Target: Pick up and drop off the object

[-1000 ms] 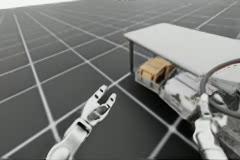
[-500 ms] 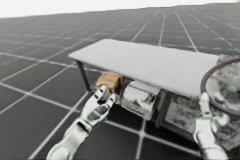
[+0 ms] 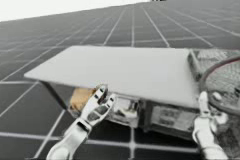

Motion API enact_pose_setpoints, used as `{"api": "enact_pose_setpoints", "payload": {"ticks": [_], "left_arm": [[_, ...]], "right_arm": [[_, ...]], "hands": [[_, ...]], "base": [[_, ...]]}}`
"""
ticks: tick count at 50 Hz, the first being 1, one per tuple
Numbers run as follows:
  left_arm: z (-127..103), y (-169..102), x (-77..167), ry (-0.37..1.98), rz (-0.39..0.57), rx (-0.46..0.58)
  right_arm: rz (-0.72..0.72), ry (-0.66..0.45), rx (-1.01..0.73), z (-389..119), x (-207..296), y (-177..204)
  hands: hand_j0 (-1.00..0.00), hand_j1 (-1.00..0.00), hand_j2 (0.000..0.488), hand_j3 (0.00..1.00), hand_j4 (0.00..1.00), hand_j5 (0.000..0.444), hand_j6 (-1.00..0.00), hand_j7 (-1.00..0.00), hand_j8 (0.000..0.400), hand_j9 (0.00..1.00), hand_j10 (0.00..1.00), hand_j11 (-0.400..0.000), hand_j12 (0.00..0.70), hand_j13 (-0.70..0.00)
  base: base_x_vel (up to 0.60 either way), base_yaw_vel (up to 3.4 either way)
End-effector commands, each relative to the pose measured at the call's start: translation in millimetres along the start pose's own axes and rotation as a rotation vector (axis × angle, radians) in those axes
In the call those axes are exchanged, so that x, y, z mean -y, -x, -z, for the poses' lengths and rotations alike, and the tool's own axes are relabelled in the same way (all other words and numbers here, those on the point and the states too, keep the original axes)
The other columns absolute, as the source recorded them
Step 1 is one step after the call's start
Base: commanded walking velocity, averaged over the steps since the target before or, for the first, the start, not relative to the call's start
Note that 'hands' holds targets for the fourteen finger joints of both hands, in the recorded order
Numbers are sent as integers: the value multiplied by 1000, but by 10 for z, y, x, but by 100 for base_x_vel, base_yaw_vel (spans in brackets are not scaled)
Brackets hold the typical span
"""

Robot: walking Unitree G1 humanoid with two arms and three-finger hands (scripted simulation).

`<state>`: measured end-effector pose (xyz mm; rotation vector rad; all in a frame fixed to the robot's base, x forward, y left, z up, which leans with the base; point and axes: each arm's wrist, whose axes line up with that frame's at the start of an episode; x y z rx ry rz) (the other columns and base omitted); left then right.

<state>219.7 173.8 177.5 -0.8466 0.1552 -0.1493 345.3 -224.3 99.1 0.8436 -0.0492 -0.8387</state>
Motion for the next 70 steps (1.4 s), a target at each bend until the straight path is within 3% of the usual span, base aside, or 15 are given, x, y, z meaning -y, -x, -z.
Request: {"api": "enact_pose_setpoints", "payload": {"ticks": [1, 70], "left_arm": [[4, -12, 40, -8, 10, -3], [4, -12, 40, -8, 10, -3]], "right_arm": [[-3, -10, 16, -49, 13, -19], [-3, -10, 16, -49, 13, -19]], "hands": [[0, 0, 0, 1000, 1000, 0, 0, 0, 0, 1000, 1000, -400, 0, -700], [0, 0, 0, 1000, 1000, 0, 0, 0, 0, 1000, 1000, -400, 0, -700]], "base": [[31, -23], [22, -24]]}}
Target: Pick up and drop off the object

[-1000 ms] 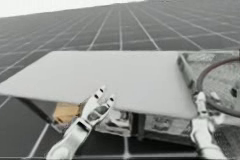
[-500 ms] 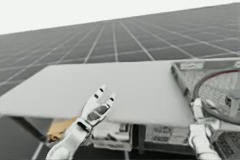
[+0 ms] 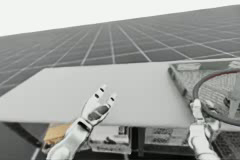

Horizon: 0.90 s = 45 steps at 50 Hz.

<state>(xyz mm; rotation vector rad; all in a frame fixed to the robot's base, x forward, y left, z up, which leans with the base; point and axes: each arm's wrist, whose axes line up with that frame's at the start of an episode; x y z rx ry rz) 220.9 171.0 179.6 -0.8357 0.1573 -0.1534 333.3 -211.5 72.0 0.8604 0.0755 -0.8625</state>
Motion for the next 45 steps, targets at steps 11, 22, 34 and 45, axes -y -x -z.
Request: {"api": "enact_pose_setpoints", "payload": {"ticks": [11, 22, 34, 45], "left_arm": [[-1, 4, 7, 3, 8, 1], [-1, 4, 7, 3, 8, 1], [-1, 4, 7, 3, 8, 1], [-1, 4, 7, 3, 8, 1]], "right_arm": [[-73, -39, 110, -289, -198, -73], [-73, -39, 110, -289, -198, -73], [-73, -39, 110, -289, -198, -73], [-73, -39, 110, -289, -198, -73]], "hands": [[0, 0, 0, 1000, 1000, 0, 0, 0, 0, 1000, 1000, -400, 0, -700], [0, 0, 0, 1000, 1000, 0, 0, 0, 0, 1000, 1000, -400, 0, -700], [0, 0, 0, 1000, 1000, 0, 0, 0, 0, 1000, 1000, -400, 0, -700], [0, 0, 0, 1000, 1000, 0, 0, 0, 0, 1000, 1000, -400, 0, -700]], "base": [[18, -32], [18, -33], [18, -33], [18, -33]]}}
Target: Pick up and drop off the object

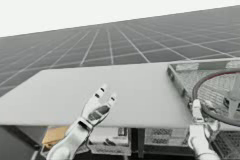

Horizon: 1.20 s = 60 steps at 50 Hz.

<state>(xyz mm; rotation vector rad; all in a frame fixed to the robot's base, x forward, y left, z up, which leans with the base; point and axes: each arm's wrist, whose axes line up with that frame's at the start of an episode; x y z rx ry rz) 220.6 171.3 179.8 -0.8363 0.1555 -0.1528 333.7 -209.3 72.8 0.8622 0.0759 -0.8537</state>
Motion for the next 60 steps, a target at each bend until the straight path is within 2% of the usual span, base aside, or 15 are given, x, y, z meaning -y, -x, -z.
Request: {"api": "enact_pose_setpoints", "payload": {"ticks": [1, 60], "left_arm": [[2, -1, 7, 2, 8, -1], [2, -1, 7, 2, 8, -1]], "right_arm": [[-66, -39, 114, -300, -181, -88], [-66, -39, 114, -300, -181, -88]], "hands": [[0, 0, 0, 1000, 1000, 0, 0, 0, 0, 1000, 1000, -400, 0, -700], [0, 0, 0, 1000, 1000, 0, 0, 0, 0, 1000, 1000, -400, 0, -700]], "base": [[18, -34], [17, -37]]}}
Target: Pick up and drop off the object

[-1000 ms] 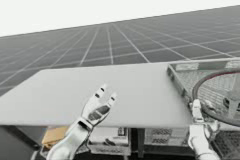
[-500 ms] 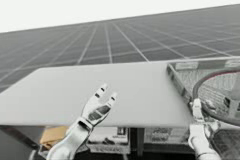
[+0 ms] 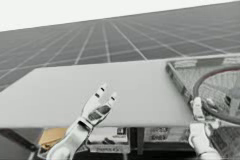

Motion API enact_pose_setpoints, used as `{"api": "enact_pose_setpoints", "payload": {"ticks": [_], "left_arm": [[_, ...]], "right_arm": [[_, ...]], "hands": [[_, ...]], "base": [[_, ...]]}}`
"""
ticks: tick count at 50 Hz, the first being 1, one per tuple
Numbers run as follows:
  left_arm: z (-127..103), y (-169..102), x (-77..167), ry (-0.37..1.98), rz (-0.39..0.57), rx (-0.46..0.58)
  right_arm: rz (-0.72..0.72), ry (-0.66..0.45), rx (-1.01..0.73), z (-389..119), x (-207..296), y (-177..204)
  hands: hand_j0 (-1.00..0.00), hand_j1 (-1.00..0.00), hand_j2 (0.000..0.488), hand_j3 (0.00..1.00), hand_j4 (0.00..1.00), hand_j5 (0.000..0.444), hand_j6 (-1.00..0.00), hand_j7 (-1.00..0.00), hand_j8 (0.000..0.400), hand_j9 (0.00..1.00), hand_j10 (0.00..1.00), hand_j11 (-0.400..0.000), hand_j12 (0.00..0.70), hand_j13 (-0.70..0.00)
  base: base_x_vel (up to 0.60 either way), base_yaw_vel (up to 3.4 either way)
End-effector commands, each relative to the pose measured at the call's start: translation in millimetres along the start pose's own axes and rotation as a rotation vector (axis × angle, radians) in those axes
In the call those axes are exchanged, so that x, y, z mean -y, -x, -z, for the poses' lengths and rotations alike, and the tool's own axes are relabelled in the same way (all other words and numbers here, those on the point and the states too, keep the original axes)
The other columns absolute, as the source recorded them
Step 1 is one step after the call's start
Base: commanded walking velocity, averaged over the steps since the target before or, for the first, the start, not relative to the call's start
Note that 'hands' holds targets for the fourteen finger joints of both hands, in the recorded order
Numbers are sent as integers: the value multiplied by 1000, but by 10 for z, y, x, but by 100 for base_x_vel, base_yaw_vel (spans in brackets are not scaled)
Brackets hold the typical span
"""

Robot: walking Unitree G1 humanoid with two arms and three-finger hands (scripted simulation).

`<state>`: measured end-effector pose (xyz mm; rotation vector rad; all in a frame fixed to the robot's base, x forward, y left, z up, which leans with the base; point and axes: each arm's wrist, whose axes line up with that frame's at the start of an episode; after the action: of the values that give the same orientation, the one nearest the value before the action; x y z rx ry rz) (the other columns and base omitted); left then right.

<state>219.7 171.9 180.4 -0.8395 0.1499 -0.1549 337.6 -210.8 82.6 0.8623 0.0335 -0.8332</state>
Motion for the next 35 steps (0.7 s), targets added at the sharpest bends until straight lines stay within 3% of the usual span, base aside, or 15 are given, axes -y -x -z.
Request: {"api": "enact_pose_setpoints", "payload": {"ticks": [1, 35], "left_arm": [[9, -11, 6, 0, 4, -5], [9, -11, 6, 0, 4, -5]], "right_arm": [[-32, -25, 89, -230, -97, -99], [-32, -25, 89, -230, -97, -99]], "hands": [[0, 0, 0, 1000, 1000, 0, 0, 0, 0, 1000, 1000, -400, 0, -700], [0, 0, 0, 1000, 1000, 0, 0, 0, 0, 1000, 1000, -400, 0, -700]], "base": [[16, -43], [16, -49]]}}
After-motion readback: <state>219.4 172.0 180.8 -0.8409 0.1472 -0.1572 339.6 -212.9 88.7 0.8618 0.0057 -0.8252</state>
